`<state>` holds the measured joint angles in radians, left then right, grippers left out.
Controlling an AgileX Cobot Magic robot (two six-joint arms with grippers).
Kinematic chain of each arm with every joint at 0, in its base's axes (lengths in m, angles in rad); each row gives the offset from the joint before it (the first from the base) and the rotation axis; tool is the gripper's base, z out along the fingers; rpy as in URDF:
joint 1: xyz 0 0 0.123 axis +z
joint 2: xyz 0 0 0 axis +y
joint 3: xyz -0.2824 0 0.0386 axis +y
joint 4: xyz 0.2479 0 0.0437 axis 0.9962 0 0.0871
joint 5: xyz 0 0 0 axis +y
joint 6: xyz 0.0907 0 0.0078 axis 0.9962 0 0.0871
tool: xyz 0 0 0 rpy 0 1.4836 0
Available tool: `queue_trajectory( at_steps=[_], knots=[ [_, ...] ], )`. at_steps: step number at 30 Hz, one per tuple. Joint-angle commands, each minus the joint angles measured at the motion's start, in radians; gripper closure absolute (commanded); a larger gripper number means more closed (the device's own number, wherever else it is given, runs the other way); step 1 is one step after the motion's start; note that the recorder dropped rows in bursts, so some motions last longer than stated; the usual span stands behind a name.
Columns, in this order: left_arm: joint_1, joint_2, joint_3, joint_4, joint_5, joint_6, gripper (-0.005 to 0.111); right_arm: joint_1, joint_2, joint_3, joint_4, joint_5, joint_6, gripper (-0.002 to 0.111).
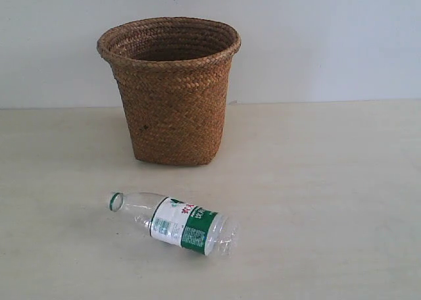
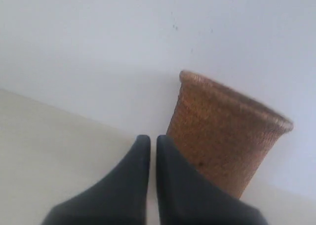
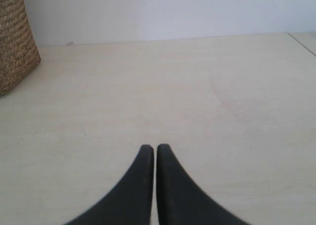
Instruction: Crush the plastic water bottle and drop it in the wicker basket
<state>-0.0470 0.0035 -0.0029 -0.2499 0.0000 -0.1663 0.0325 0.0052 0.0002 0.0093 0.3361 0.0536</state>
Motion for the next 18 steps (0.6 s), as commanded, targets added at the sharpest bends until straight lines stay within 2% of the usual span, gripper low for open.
queue_trajectory(
  at_steps=[1,6,7,10,11,12,15,16,18],
  knots=[
    [0.004,-0.004,-0.001,-0.078,-0.092,-0.072,0.103,-0.003,-0.005,0.0,-0.004,-0.003,-0.003,0.108],
    [-0.001,0.015,-0.166,-0.007,-0.03,-0.074,0.103,-0.003,-0.005,0.0,-0.004,-0.003,-0.003,0.108],
    [-0.01,0.064,-0.265,0.037,0.028,-0.072,0.103,-0.003,-0.005,0.0,-0.004,-0.003,-0.003,0.108],
    [-0.056,0.236,-0.431,0.035,0.177,-0.003,0.103,-0.003,-0.005,0.0,-0.004,-0.003,-0.003,0.108],
    [-0.081,0.351,-0.5,0.024,0.282,0.159,0.103,-0.003,-0.005,0.0,-0.004,-0.003,-0.003,0.108],
    [-0.093,0.412,-0.539,0.003,0.343,0.249,0.103,-0.003,-0.005,0.0,-0.004,-0.003,-0.003,0.108],
    [-0.114,0.583,-0.648,-0.077,0.475,0.523,0.103,-0.003,-0.005,0.0,-0.004,-0.003,-0.003,0.108],
    [-0.117,0.69,-0.709,-0.157,0.547,0.729,0.103,-0.003,-0.005,0.0,-0.004,-0.003,-0.003,0.108],
    [-0.117,0.857,-0.788,-0.208,0.742,1.089,0.103,-0.003,-0.005,0.0,-0.004,-0.003,-0.003,0.108]
  ],
)
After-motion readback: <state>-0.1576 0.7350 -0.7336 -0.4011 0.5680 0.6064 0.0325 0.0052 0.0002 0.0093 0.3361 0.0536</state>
